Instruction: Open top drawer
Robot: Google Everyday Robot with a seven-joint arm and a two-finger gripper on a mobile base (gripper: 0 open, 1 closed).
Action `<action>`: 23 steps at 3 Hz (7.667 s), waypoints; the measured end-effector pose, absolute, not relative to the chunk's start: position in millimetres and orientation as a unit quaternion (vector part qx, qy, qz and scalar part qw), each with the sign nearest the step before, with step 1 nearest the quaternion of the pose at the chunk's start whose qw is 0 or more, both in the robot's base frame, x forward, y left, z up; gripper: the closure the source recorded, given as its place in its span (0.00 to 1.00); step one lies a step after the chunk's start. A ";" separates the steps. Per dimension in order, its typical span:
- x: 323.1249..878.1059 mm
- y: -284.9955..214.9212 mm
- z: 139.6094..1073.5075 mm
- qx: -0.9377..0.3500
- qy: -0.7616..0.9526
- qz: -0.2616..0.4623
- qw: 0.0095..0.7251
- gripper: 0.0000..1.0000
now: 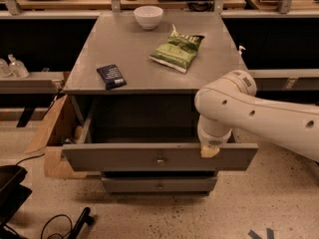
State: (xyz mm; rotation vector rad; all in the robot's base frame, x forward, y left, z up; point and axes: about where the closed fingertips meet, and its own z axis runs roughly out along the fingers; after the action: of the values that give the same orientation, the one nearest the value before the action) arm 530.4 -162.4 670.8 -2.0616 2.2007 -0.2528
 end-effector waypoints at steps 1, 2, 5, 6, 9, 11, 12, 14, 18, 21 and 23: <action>530.4 -162.4 673.2 -0.680 0.726 -0.083 0.058 1.00; 526.8 -162.2 672.6 -0.680 0.726 -0.082 0.057 1.00; 526.7 -162.2 675.0 -0.680 0.726 -0.082 0.057 1.00; 508.5 -157.9 670.9 -0.695 0.715 -0.060 0.054 1.00; 507.3 -159.1 675.0 -0.694 0.715 -0.061 0.053 0.36; 506.2 -160.1 676.1 -0.694 0.715 -0.062 0.053 0.00; 506.7 -161.0 687.8 -0.693 0.716 -0.073 0.050 0.00; 551.1 -146.7 763.7 -0.695 0.701 -0.156 0.029 0.42; 589.6 -179.1 686.4 -0.612 0.760 -0.143 0.166 1.00; 615.8 -197.2 642.5 -0.586 0.773 -0.159 0.183 1.00; 582.7 -182.3 638.4 -0.578 0.780 -0.140 0.194 1.00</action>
Offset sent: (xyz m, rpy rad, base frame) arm -0.2039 0.0110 -0.0239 0.0598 0.2286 -0.0364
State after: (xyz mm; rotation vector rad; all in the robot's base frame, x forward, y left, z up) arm 582.7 -182.3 638.4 -1.6212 2.1873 -0.3914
